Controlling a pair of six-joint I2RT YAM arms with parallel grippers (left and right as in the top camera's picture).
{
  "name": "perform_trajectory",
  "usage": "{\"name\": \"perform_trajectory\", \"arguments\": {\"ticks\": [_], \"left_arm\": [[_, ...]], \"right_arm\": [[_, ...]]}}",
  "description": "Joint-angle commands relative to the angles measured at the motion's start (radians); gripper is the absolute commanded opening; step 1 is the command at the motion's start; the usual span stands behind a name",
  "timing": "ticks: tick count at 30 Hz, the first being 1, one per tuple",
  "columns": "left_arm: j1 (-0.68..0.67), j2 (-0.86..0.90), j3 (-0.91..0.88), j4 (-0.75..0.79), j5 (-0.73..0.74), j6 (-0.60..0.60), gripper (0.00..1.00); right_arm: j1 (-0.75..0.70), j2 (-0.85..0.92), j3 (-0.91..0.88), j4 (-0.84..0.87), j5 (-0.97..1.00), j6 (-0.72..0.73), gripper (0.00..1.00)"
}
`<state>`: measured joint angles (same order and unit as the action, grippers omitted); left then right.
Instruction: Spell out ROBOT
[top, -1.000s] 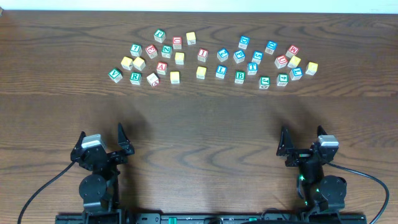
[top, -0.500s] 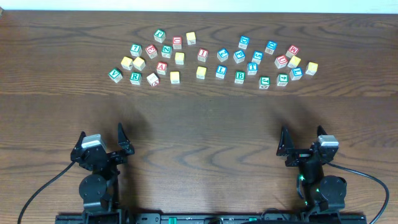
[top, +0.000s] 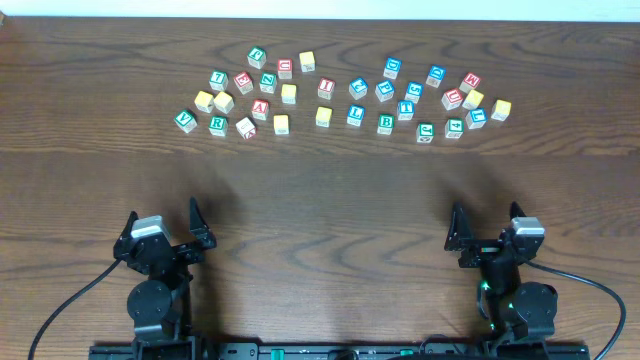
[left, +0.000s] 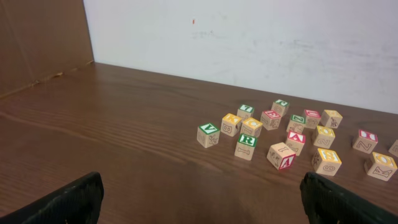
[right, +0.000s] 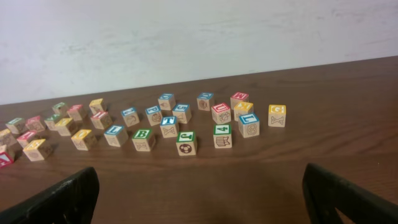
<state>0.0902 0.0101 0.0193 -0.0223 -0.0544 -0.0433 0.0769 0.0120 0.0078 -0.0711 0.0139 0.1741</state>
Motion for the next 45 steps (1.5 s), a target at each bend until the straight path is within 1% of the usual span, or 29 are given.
{"name": "perform_trajectory", "arguments": {"ticks": [1, 6, 13, 18, 24, 45], "left_arm": [[0.005, -0.006, -0.015, -0.045, -0.009, 0.020, 1.00], [0.005, -0.006, -0.015, -0.035, -0.005, 0.020, 0.99], [0.005, -0.006, -0.015, 0.027, -0.005, 0.020, 0.99], [0.005, -0.006, -0.014, 0.027, -0.004, 0.016, 0.99], [0.005, -0.006, -0.002, 0.026, -0.005, 0.017, 0.99], [0.005, 0.054, 0.072, 0.026, -0.005, 0.017, 0.99]], "right_arm": [[-0.003, -0.004, -0.002, -0.004, -0.006, -0.003, 0.99], [-0.003, -0.004, -0.002, -0.004, -0.005, -0.003, 0.99], [-0.003, -0.004, -0.002, 0.000, -0.006, -0.012, 0.99], [-0.003, -0.004, -0.002, 0.007, -0.006, -0.016, 0.99], [-0.003, -0.004, -0.002, 0.008, -0.005, -0.087, 0.99], [-0.003, -0.003, 0.026, 0.068, -0.006, -0.087, 0.99]]}}
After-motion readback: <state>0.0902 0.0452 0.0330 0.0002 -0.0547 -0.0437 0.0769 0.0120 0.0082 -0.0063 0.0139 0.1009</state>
